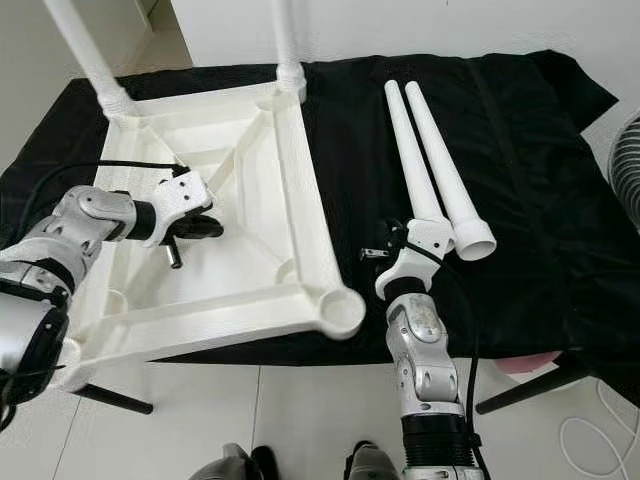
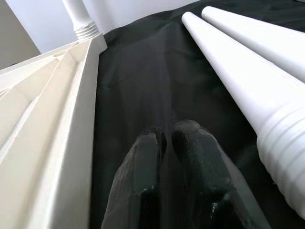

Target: Building children table

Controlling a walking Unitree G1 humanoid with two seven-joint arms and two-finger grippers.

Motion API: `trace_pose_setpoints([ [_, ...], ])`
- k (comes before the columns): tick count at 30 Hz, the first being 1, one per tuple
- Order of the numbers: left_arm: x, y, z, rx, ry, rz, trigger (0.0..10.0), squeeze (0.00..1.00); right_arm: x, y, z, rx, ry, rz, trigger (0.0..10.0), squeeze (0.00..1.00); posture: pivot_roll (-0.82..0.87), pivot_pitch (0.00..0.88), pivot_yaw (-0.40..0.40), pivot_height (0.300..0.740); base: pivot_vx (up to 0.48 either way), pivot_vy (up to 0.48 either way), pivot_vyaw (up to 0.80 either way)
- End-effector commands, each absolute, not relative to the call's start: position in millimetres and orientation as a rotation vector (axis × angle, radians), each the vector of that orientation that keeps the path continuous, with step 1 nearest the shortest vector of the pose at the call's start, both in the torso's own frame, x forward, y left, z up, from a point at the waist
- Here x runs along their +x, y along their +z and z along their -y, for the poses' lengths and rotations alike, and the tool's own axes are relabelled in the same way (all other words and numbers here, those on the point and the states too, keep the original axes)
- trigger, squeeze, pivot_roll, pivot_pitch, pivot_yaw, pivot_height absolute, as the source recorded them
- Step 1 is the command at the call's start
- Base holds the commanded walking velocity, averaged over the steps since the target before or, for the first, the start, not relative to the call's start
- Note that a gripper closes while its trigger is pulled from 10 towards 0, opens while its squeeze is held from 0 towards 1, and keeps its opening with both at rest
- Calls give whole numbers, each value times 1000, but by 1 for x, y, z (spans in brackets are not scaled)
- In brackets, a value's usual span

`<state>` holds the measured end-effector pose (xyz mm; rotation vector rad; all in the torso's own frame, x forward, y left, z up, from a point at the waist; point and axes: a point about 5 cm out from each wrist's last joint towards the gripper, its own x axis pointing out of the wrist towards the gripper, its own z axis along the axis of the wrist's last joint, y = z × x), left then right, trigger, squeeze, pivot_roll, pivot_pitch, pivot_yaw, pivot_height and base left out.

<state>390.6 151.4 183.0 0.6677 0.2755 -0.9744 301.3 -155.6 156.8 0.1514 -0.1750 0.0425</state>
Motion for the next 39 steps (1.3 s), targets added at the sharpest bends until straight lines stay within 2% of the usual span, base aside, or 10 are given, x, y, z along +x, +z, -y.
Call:
trace_pose_setpoints([
  [1,384,154,-146,565,-943,-330,0,0,300,155,155,162,33,168,10000,0,-165,181,136,740,0,0,0],
  [6,385,158,-137,533,-954,-279,980,0,301,157,153,167,38,176,10000,0,-163,180,129,740,0,0,0],
  [7,385,160,-135,526,-967,-261,10000,67,302,161,152,171,49,193,10000,0,-163,179,125,740,0,0,0],
  [8,385,160,-135,526,-967,-261,10000,67,302,161,152,171,49,193,10000,0,-163,179,125,740,0,0,0],
  [10,385,165,-136,512,-1003,-249,10000,1000,304,170,150,184,71,235,10000,0,-160,177,121,740,0,0,0],
  [15,385,181,-138,551,-1085,-210,10000,894,305,186,148,208,95,298,10000,0,-154,167,116,740,0,0,0],
  [16,384,187,-138,556,-1126,-192,10000,0,306,190,148,206,98,311,10000,0,-151,167,115,740,0,0,0],
  [23,382,213,-134,512,-1207,-77,10000,0,311,201,147,199,112,340,10000,0,-146,154,114,740,0,0,0],
  [27,386,229,-136,464,-1158,-14,10000,0,315,204,150,180,103,338,10000,1000,-146,145,114,740,0,0,0],
  [39,394,275,-170,277,-743,176,10000,0,341,223,169,139,36,336,10000,1000,-123,121,93,740,0,0,0],
])
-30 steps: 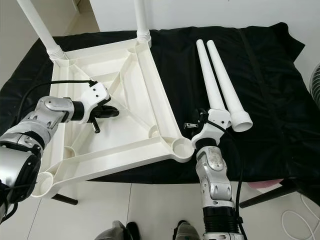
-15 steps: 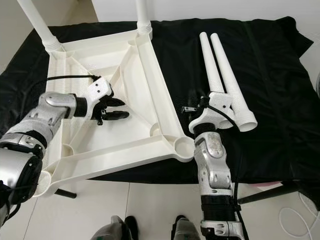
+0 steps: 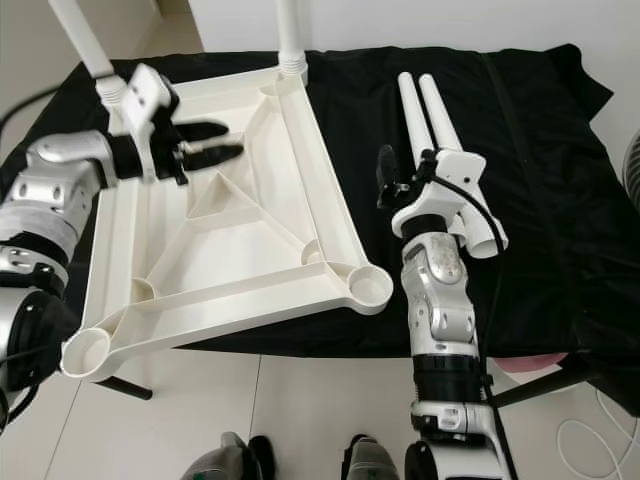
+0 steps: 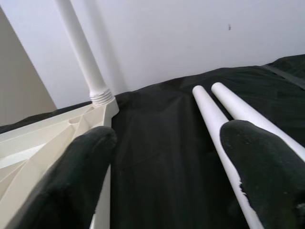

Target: Building children table

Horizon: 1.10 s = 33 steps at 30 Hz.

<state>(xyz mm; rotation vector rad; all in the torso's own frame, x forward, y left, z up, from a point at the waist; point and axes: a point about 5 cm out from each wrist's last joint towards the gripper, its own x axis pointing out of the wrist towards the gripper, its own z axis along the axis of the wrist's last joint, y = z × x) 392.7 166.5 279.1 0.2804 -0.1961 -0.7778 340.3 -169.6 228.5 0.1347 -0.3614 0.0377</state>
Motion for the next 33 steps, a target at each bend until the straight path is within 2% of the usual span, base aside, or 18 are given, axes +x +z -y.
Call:
trace_pose_setpoints([
  [1,392,275,-170,248,-711,189,10000,0,346,224,173,129,7,314,10000,1000,-116,115,90,740,0,0,0],
  [2,390,273,-170,223,-649,205,10000,0,351,226,178,110,-23,285,10000,1000,-114,113,89,740,0,0,0],
  [4,390,273,-170,223,-649,205,10000,0,351,226,178,110,-23,285,10000,1000,-114,113,89,740,0,0,0],
  [6,388,266,-174,212,-514,209,10000,0,359,229,183,90,-44,241,10000,1000,-120,103,85,740,0,0,0],
  [8,388,266,-174,212,-514,209,10000,0,359,229,183,90,-44,241,10000,1000,-120,103,85,740,0,0,0],
  [9,384,256,-178,165,-383,188,10000,0,366,230,188,76,-68,196,10000,1000,-127,92,78,740,0,0,0],
  [12,382,252,-180,143,-348,179,10000,0,368,230,190,69,-80,175,10000,1000,-127,92,78,740,0,0,0],
  [13,379,247,-181,151,-318,166,10000,0,369,231,191,66,-79,154,10000,0,-120,88,69,740,0,0,0],
  [17,376,239,-182,132,-291,134,10000,0,372,231,191,75,-77,130,10000,0,-115,84,64,740,0,0,0],
  [21,360,195,-180,87,-200,-40,10000,0,383,229,196,88,-134,28,10000,0,-106,62,53,740,0,0,0],
  [33,350,197,-170,100,-232,-45,10000,0,385,220,204,101,-191,-94,10000,0,-98,39,49,740,0,0,0],
])
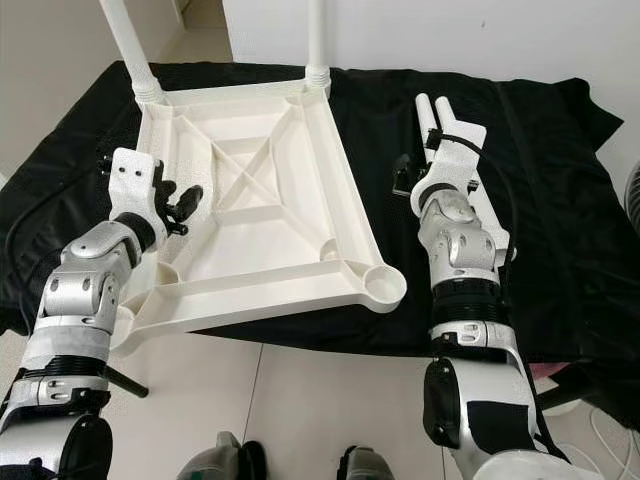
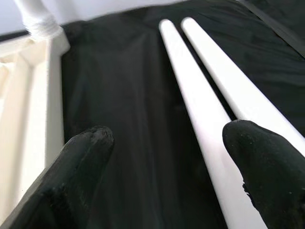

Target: Building children table

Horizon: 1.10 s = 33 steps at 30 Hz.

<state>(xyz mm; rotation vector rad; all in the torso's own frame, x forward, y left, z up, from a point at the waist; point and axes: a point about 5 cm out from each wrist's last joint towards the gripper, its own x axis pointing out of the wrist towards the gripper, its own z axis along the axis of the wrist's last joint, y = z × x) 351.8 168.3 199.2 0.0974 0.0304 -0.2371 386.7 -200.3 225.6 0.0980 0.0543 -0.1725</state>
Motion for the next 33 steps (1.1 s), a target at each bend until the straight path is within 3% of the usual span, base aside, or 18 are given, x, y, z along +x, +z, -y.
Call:
trace_pose_setpoints([
  [1,350,197,-170,100,-232,-45,10000,0,385,220,204,101,-191,-94,10000,0,-98,39,49,740,0,0,0],
  [9,337,196,-150,129,-321,1,10000,0,377,206,210,114,-237,-146,10000,0,-111,22,48,740,0,0,0],
  [19,301,188,-98,171,-660,35,10000,0,368,192,225,109,-327,-208,10000,0,-121,4,50,740,0,0,0],
  [33,281,198,-71,191,-826,76,10000,0,362,176,229,143,-282,-350,10000,0,-122,8,41,740,0,0,0],
])
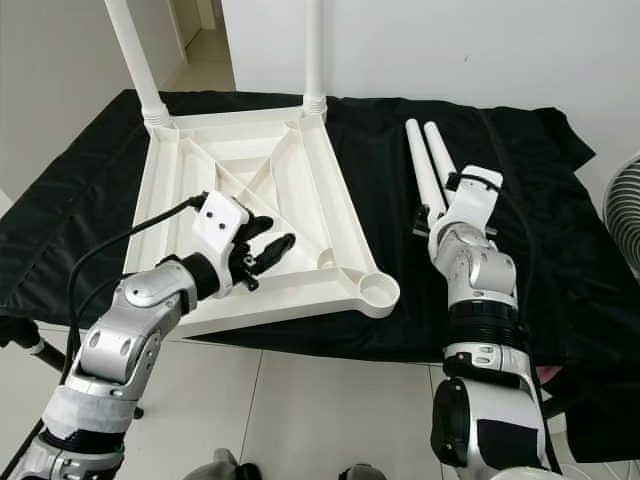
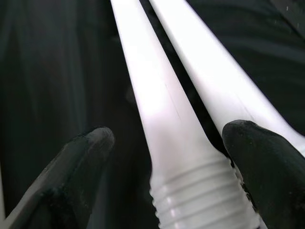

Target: Building children table

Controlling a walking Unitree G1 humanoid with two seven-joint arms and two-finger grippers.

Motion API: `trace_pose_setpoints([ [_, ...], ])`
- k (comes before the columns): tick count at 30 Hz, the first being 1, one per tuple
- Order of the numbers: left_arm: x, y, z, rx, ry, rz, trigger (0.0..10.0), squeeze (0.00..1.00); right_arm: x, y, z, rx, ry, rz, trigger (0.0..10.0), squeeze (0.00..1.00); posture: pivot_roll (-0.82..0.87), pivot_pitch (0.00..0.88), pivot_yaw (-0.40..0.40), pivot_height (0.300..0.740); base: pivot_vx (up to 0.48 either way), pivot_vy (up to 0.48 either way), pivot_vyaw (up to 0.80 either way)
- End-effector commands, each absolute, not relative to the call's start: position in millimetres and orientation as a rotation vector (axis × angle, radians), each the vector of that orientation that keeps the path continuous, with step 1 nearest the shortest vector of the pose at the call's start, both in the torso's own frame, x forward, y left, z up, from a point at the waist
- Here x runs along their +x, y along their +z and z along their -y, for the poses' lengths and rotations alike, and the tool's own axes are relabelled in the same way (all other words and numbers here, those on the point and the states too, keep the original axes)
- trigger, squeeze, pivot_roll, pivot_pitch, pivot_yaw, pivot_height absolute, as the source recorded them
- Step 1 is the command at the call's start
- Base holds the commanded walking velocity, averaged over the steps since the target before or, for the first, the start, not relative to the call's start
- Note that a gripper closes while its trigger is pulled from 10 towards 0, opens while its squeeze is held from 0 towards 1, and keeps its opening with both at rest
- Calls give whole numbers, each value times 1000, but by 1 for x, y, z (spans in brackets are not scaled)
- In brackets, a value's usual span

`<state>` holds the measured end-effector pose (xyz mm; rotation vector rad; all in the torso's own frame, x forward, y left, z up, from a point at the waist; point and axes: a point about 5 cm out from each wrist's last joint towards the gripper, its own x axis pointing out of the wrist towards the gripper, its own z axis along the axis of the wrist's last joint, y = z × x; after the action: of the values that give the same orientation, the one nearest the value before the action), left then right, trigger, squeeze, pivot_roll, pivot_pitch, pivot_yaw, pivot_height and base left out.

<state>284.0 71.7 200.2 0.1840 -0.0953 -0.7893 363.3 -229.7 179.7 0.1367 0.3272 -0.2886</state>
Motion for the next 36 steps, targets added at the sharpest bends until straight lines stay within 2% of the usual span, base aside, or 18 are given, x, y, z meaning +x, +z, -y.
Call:
trace_pose_setpoints([
  [1,280,198,-69,194,-837,79,10000,0,361,173,229,149,-276,-366,10000,0,-120,12,35,740,0,0,0],
  [13,275,205,-64,190,-848,93,10000,0,351,154,223,140,-213,-486,10000,0,-120,35,29,740,0,0,0],
  [21,275,208,-64,188,-842,96,10000,0,350,149,219,99,-184,-463,10000,0,-118,49,27,740,0,0,0],
  [22,275,208,-63,188,-842,99,10000,0,350,148,218,98,-175,-447,4510,0,-118,49,27,740,0,0,0],
  [23,276,208,-63,187,-839,101,10000,0,350,147,216,82,-167,-396,902,0,-115,54,27,740,0,0,0],
  [24,276,209,-63,186,-838,101,10000,0,349,147,214,71,-161,-363,902,0,-115,54,27,740,0,0,0],
  [25,276,209,-62,192,-836,102,10000,0,347,144,213,67,-173,-367,0,0,-112,59,27,740,0,0,0],
  [31,278,210,-63,204,-833,106,10000,0,342,136,206,79,-132,-356,0,0,-110,62,25,740,0,0,0],
  [36,283,213,-65,203,-813,112,10000,0,339,140,193,62,-40,-216,0,0,-104,66,27,740,0,0,0],
])
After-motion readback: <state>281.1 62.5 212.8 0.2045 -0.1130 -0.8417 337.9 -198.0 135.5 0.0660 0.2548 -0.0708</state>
